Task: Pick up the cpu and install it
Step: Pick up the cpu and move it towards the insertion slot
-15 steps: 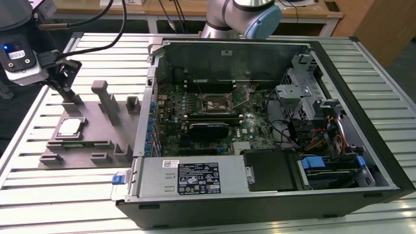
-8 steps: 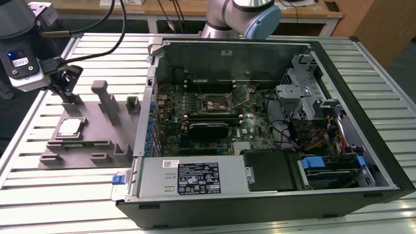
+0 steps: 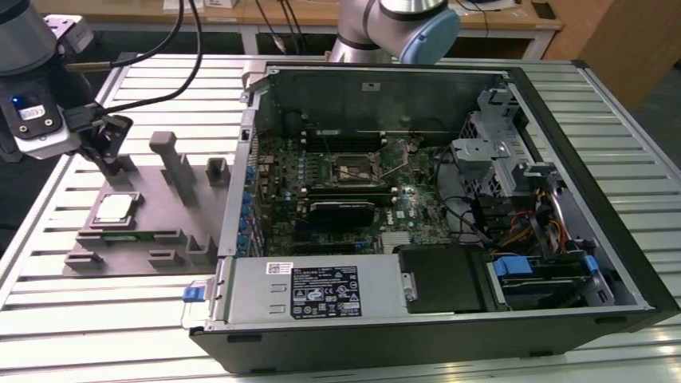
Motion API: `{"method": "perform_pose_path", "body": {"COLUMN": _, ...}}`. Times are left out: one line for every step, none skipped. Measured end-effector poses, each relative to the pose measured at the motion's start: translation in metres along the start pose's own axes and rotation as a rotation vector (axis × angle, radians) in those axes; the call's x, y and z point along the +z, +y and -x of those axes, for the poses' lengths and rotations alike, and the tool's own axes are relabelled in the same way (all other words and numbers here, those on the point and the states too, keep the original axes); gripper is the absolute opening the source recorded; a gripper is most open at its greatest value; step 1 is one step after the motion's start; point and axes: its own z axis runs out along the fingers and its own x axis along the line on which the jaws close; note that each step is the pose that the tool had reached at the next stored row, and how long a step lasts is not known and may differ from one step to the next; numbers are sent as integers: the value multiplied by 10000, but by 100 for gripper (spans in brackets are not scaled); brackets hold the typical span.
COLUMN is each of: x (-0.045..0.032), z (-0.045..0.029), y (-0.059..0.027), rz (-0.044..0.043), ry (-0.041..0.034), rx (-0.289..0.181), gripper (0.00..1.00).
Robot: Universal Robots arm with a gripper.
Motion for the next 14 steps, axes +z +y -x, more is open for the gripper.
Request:
{"method": "perform_pose_path", "body": {"x": 13, "z": -11, "y": -2, "rz": -3, "ry": 0, "rx": 0, "gripper": 11}}
{"method": "perform_pose_path", "body": {"x": 29, "z": -22, "y": -4, "rz": -2, "ry": -1, "rx": 0, "gripper": 11}}
{"method": "perform_pose_path", "body": {"x": 41, "z": -32, "y": -6, "rz": -4, "ry": -1, "rx": 0, "gripper": 11}}
{"method": "perform_pose_path", "body": {"x": 53, "z": -41, "y": -7, "rz": -5, "ry": -1, "rx": 0, "gripper": 11}}
{"method": "perform_pose_path", "body": {"x": 65, "z": -50, "y": -9, "rz": -7, "ry": -1, "rx": 0, "gripper": 11}}
{"method": "perform_pose_path", "body": {"x": 77, "z": -59, "y": -11, "rz": -8, "ry": -2, "rx": 0, "gripper": 11}}
{"method": "perform_pose_path", "body": {"x": 89, "z": -67, "y": -12, "rz": -9, "ry": -3, "rx": -1, "gripper": 11}}
{"method": "perform_pose_path", "body": {"x": 101, "z": -72, "y": -14, "rz": -11, "ry": -3, "rx": -1, "gripper": 11}}
{"method": "perform_pose_path", "body": {"x": 113, "z": -77, "y": -15, "rz": -14, "ry": -3, "rx": -2, "gripper": 11}}
{"method": "perform_pose_path", "body": {"x": 127, "z": -83, "y": -16, "rz": -17, "ry": -3, "rx": -1, "gripper": 11}}
{"method": "perform_pose_path", "body": {"x": 140, "z": -88, "y": -17, "rz": -21, "ry": -3, "rx": -1, "gripper": 11}}
{"method": "perform_pose_path", "body": {"x": 152, "z": -93, "y": -18, "rz": -26, "ry": -3, "rx": -1, "gripper": 11}}
{"method": "perform_pose_path", "body": {"x": 165, "z": -98, "y": -20, "rz": -30, "ry": -4, "rx": -1, "gripper": 11}}
{"method": "perform_pose_path", "body": {"x": 180, "z": -103, "y": -21, "rz": -34, "ry": -5, "rx": -2, "gripper": 11}}
